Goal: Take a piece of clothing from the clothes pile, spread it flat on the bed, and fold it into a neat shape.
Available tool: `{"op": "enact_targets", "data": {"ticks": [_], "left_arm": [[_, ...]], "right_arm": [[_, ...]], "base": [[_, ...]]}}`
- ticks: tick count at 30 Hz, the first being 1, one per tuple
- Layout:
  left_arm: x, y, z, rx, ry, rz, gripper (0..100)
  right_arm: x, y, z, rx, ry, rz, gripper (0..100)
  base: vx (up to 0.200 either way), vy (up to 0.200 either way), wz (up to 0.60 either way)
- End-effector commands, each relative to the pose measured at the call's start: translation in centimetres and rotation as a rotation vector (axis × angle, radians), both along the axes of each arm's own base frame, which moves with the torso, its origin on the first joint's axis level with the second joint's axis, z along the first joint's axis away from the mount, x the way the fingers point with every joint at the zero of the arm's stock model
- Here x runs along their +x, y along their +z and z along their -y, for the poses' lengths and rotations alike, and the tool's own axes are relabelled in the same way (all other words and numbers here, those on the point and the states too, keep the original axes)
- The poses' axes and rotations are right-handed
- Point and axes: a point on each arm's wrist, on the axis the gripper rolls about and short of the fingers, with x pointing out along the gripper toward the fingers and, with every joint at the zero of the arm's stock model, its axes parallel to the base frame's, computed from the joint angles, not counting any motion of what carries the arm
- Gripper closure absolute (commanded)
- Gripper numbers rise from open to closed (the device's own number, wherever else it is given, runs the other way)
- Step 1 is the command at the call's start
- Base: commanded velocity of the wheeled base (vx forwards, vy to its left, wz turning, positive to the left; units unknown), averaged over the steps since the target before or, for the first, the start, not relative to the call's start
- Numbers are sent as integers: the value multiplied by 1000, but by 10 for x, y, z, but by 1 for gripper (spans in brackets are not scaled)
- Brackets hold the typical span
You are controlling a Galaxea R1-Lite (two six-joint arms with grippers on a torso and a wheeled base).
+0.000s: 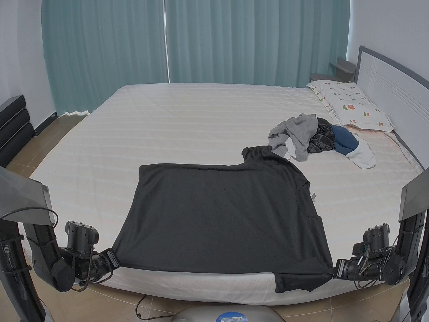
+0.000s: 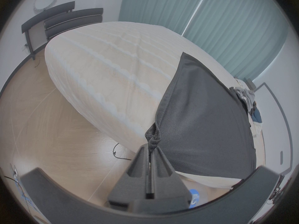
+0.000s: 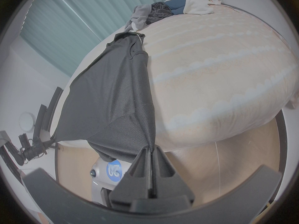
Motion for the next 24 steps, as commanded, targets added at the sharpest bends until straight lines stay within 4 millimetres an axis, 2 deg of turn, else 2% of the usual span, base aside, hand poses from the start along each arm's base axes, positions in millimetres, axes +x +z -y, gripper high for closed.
{"op": "enact_targets", "data": {"ticks": [1, 5, 18, 24], "left_arm": [[-6, -1, -1, 14, -15, -23, 100], [-12, -3, 0, 35, -43, -44, 100], [-7, 3, -1, 28, -31, 0, 100], [-11, 2, -1, 38, -40, -20, 100]], "right_arm": [[-7, 3, 0, -7, 30, -6, 100], [-9, 2, 1, -16, 51, -13, 100], [0, 11, 3, 31, 23, 98, 100], [-4, 10, 4, 24, 31, 61, 100]], "base": [[0, 0, 0], [0, 0, 0], [0, 0, 0], [0, 0, 0]]}}
